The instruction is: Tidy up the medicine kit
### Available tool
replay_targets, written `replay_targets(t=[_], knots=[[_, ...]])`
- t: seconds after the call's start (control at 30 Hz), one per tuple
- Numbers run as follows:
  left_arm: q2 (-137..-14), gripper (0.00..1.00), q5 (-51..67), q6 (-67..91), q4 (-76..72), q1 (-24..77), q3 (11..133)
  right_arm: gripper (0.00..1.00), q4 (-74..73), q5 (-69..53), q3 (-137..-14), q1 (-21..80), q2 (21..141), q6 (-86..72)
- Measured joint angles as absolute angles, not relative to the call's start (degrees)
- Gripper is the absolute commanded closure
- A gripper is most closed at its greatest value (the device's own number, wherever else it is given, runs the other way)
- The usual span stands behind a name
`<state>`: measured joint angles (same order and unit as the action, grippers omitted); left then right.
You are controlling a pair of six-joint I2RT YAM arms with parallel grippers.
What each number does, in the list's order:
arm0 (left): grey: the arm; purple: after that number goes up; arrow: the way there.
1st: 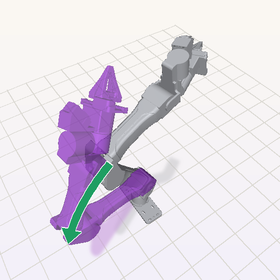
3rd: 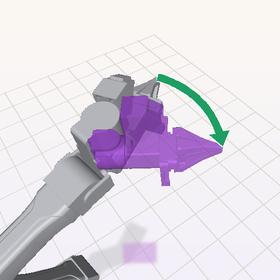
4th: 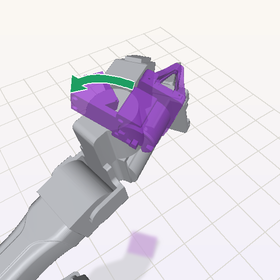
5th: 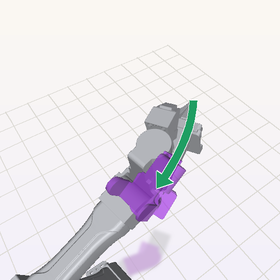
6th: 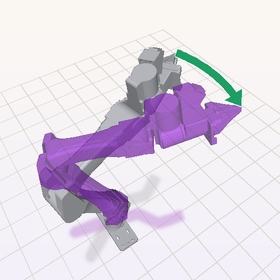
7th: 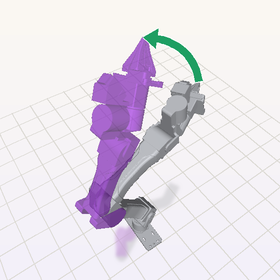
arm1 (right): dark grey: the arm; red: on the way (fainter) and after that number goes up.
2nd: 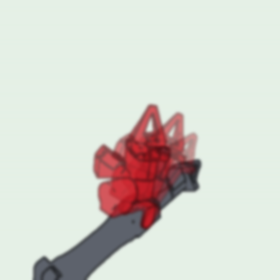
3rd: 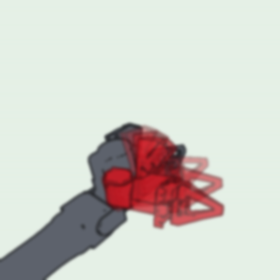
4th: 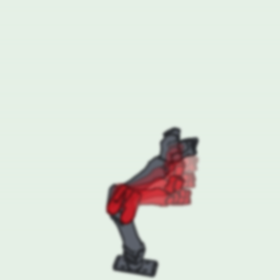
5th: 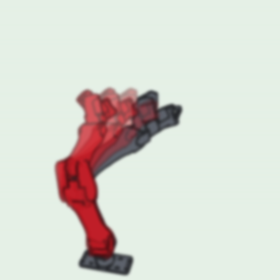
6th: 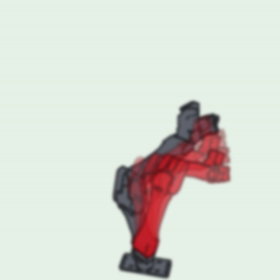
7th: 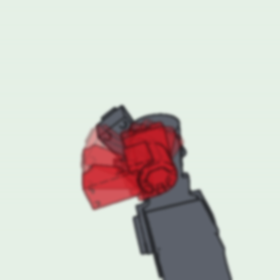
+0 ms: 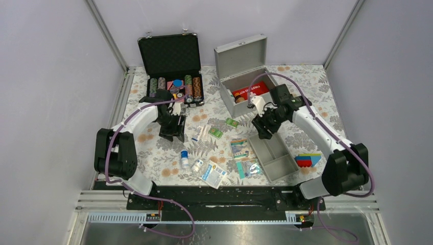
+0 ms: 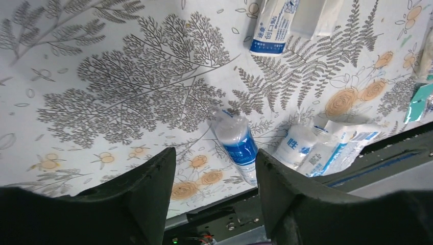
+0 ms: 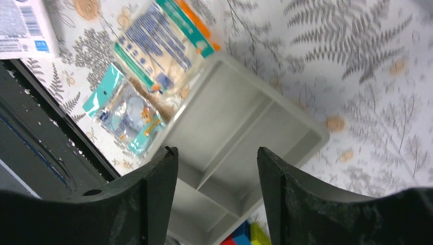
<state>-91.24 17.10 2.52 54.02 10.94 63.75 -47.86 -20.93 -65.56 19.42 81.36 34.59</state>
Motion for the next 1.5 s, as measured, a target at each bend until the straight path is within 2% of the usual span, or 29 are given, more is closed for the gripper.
replay_targets(t=[0.13,0.3,0.6,0.77,1.1,1.17,1.33,1.5], knots=[[-91.24,0.39,15.97,1.58,54.02,11.03,64.49,0.33,-47.33,-23.20,-67.66,22.83,84.99,39.16],[-91.22,0.38,15.99,1.30,54.11,11.03,64.47,0.32,-48.62,-26.59,-66.81,28.23,87.31,51.96],[-91.22,0.37,15.99,0.49,54.43,11.03,65.63,0.37,-49.25,-29.41,-65.43,31.79,92.73,73.56],[-91.22,0.37,15.97,-0.49,54.61,11.03,68.14,0.39,-47.88,-27.57,-62.81,34.89,95.81,77.62],[-91.22,0.36,15.97,-1.13,54.65,11.03,69.41,0.62,-42.30,-20.64,-59.90,39.66,97.45,77.65],[-91.22,0.36,15.97,-1.21,54.68,11.03,69.41,0.70,-41.23,-19.53,-59.07,39.83,97.73,77.60],[-91.20,0.36,16.16,-1.28,54.65,10.94,69.41,1.00,-40.18,-18.44,-59.09,40.01,97.82,77.49],[-91.24,0.36,16.91,-1.21,55.31,9.58,70.81,1.00,-41.12,-19.35,-62.46,40.01,97.06,76.14]])
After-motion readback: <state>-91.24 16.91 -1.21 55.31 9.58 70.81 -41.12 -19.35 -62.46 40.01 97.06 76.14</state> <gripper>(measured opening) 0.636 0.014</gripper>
